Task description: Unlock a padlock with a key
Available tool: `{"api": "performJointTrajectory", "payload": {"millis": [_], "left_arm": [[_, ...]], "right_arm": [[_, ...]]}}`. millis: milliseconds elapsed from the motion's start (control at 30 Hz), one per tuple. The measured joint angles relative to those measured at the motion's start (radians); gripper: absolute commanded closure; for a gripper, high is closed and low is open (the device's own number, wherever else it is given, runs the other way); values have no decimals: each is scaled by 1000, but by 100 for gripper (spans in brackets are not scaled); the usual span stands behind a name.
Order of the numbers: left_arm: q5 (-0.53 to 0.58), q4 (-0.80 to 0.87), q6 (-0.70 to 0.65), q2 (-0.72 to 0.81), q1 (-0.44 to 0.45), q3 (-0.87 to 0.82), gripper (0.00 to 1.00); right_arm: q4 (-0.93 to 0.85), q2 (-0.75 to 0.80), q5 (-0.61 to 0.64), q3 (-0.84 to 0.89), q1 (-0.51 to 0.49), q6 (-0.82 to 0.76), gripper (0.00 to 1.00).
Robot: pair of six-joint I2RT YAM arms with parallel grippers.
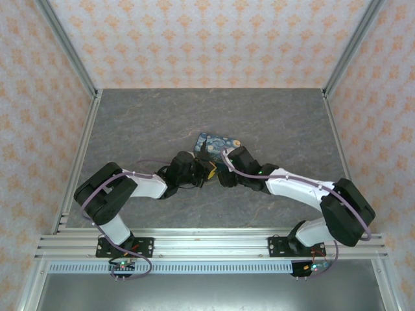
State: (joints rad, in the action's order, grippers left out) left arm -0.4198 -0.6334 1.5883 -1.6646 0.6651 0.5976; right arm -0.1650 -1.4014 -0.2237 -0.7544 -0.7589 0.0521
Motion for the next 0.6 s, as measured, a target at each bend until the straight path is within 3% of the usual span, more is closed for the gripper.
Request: {"api": "performJointTrajectory", "payload": {"millis": [600], "left_arm": [[8, 18, 0, 20, -13, 3, 100]], "right_arm": [[0, -90, 0, -70, -5, -24, 62]]}}
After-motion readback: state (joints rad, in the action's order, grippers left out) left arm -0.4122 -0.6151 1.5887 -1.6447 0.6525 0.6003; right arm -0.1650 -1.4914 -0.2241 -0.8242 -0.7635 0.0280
